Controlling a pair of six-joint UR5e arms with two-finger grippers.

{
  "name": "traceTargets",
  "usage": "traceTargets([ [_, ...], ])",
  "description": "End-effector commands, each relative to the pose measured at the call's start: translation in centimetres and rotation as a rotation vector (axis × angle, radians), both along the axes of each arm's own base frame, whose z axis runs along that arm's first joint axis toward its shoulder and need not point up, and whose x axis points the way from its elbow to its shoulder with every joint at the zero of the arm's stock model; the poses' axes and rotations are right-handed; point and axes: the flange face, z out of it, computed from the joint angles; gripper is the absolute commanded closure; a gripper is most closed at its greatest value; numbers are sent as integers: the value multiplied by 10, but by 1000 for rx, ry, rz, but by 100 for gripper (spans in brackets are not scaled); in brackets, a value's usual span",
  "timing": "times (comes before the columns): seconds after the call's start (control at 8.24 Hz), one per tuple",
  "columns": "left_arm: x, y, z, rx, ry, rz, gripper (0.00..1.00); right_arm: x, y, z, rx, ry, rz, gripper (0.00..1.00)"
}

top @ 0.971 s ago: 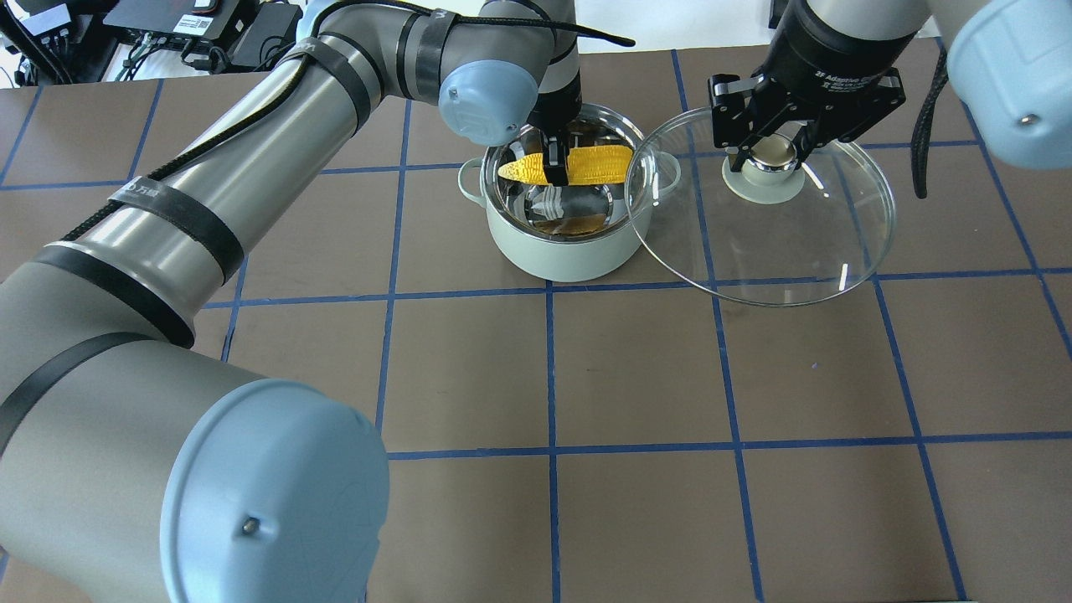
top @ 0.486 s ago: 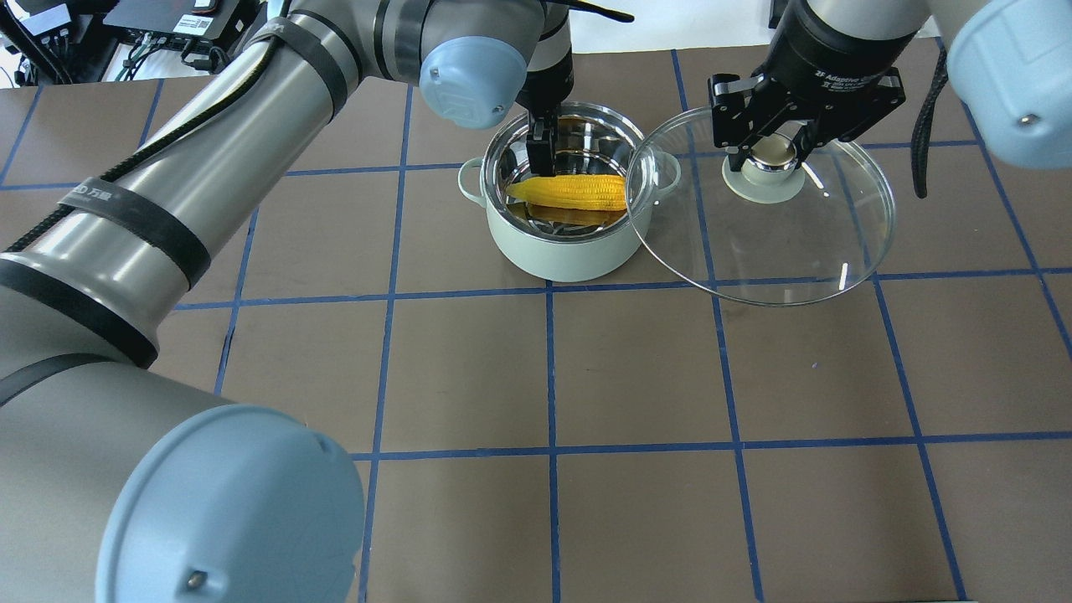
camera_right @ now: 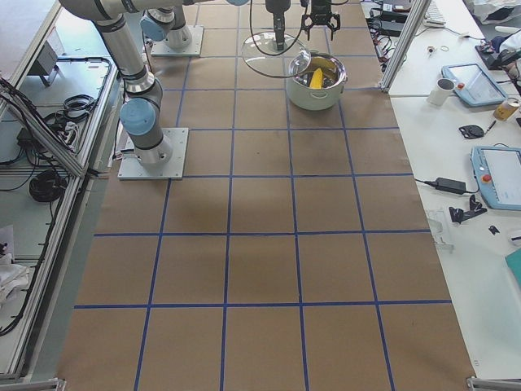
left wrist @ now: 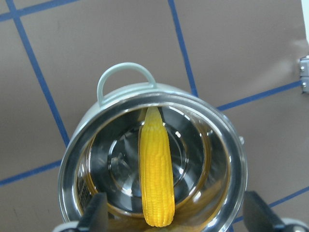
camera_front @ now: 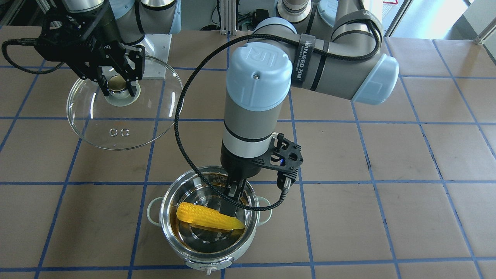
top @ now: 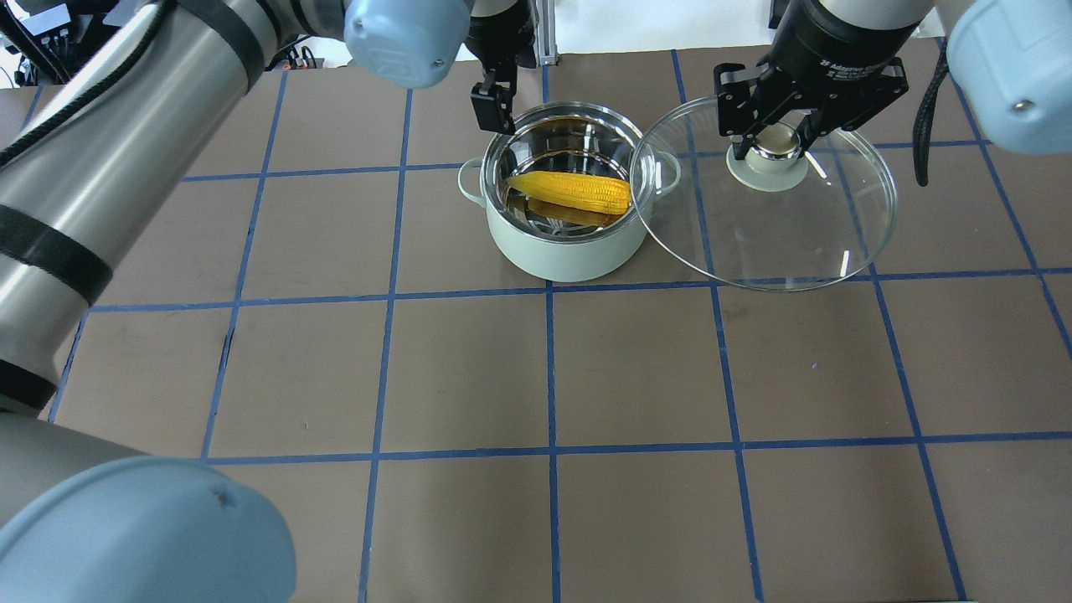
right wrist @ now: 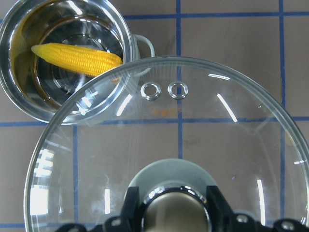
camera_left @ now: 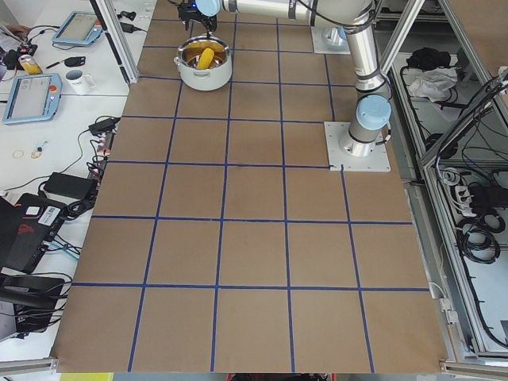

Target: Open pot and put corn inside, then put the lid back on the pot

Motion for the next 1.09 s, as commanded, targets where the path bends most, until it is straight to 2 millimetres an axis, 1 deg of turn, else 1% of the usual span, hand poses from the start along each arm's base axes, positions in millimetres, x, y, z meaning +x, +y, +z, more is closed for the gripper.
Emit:
traceTargets([
  [0.0, 82, -5, 42, -16, -47, -134, 0, 10, -53, -9, -53, -2, 13, 89],
  [0.12, 119, -6, 52, 5, -65, -170, 0, 36, -80, -20, -77, -8, 36, 89],
  [0.24, 152, 2, 85, -37, -83, -229, 0, 75, -106, -48, -101, -14, 53, 89],
  [0.36, 186, 18, 112, -35, -103, -306, 0, 119, -122, -85, -128, -33, 50, 90],
  [0.49, 218, 38, 135, -8, -127, -403, 0, 147, -134, -112, -143, -53, 15, 90],
  [0.61, 244, 55, 156, -18, -152, -493, 0, 172, -138, -128, -138, -68, -32, 92],
  [0.73, 267, 62, 163, -9, -164, -531, 0, 181, -140, -143, -136, -34, -32, 93],
  [0.85, 288, 71, 171, -3, -186, -571, 0, 182, -146, -157, -126, -22, -16, 93],
  [0.97, 306, 77, 175, 13, -229, -669, 0, 179, -153, -168, -130, 15, 8, 93],
])
